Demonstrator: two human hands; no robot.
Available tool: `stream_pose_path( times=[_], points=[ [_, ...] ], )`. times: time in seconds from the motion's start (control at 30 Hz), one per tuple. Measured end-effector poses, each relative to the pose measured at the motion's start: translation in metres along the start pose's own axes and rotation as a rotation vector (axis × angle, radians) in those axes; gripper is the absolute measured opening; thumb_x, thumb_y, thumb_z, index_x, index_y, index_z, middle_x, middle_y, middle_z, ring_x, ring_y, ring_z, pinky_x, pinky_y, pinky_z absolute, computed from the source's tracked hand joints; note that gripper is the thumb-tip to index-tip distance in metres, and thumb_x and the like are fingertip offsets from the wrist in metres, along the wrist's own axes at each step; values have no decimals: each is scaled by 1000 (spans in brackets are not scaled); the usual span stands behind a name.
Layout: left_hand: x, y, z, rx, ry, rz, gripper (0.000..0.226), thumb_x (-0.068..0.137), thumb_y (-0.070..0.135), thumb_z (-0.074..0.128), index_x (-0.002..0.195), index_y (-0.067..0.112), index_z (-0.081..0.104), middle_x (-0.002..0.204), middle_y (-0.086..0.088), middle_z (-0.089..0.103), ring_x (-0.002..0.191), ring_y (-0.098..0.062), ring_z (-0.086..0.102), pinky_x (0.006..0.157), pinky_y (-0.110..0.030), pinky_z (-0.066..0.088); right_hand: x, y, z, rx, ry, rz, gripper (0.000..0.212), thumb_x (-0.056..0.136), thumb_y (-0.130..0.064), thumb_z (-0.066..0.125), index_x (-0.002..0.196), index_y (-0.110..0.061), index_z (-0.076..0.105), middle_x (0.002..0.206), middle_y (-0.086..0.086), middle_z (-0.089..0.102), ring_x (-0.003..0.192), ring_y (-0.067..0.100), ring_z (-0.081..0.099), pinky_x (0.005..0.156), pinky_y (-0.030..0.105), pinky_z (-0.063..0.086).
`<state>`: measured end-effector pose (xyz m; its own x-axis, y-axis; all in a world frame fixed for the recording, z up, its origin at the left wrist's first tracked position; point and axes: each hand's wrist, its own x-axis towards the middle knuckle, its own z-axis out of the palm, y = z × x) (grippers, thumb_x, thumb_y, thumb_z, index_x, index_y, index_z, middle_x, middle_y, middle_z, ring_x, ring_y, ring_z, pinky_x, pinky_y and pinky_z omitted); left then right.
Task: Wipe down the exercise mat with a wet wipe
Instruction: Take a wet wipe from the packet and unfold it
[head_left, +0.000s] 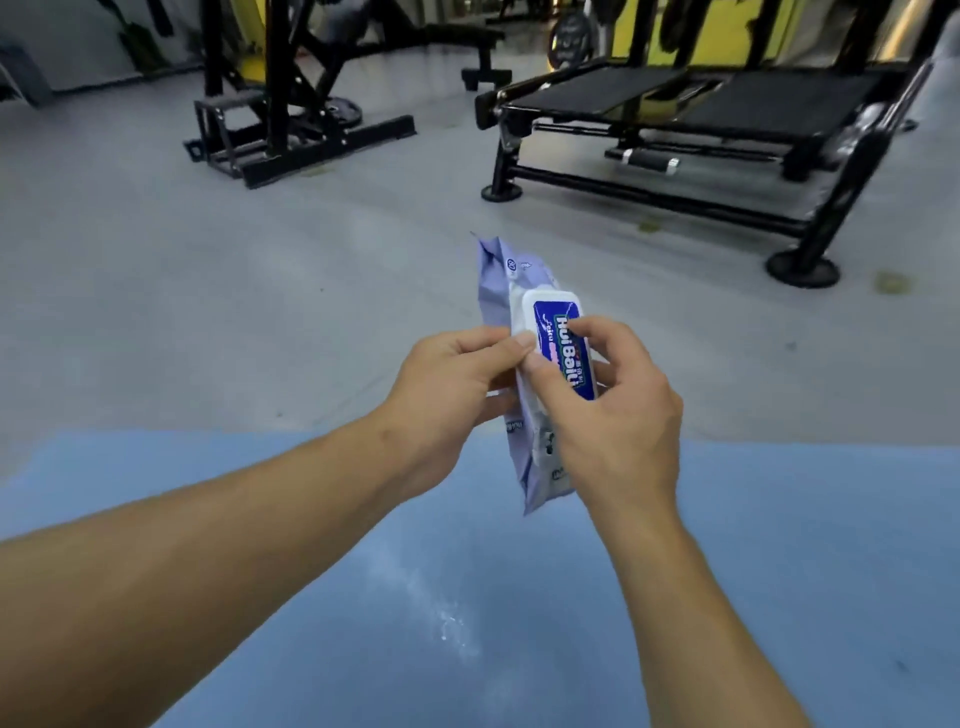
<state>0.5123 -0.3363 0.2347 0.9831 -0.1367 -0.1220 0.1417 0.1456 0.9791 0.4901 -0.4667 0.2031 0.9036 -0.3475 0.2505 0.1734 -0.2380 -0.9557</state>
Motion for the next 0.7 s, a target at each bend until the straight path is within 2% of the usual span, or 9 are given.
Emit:
stream_pose_path(
  times=[0.17,0.27,0.43,0.6,0.7],
  points=[
    [-2,-15,23,-34,-30,35,21,98,16,64,104,2,78,106,-14,78,93,-22,76,75,-25,59,-5,3,-21,-30,109,-21,34,76,-53,76,102,-36,62,91,-19,73,82,7,72,70,38,60],
    [-10,-14,23,-39,-45,77,23,91,21,68,98,3,80,102,-17,78,89,-23,76,75,-26,59,-13,2,-21,1,134,-83,30,74,-50,73,99,-36,63,86,-19,73,77,8,72,65,36,60],
    [-12,-13,29,-47,-22,120,24,99,16,61,108,1,77,106,-20,77,94,-28,75,87,-35,61,-6,5,-16,90,184,-134,28,73,-50,67,94,-32,68,81,-20,72,71,10,72,61,36,59],
    [-6,-19,28,5,47,135,22,102,19,59,100,11,80,104,-15,78,91,-22,72,86,-32,59,-2,12,-12,165,216,-137,25,78,-45,60,90,-28,74,77,-19,72,71,6,71,63,24,55],
    [-4,-22,24,-17,66,102,23,103,18,58,101,12,79,102,-8,78,88,-16,72,78,-23,56,6,12,-17,179,208,-133,19,86,-41,57,83,-30,73,70,-19,68,65,2,65,59,14,47]
  ],
)
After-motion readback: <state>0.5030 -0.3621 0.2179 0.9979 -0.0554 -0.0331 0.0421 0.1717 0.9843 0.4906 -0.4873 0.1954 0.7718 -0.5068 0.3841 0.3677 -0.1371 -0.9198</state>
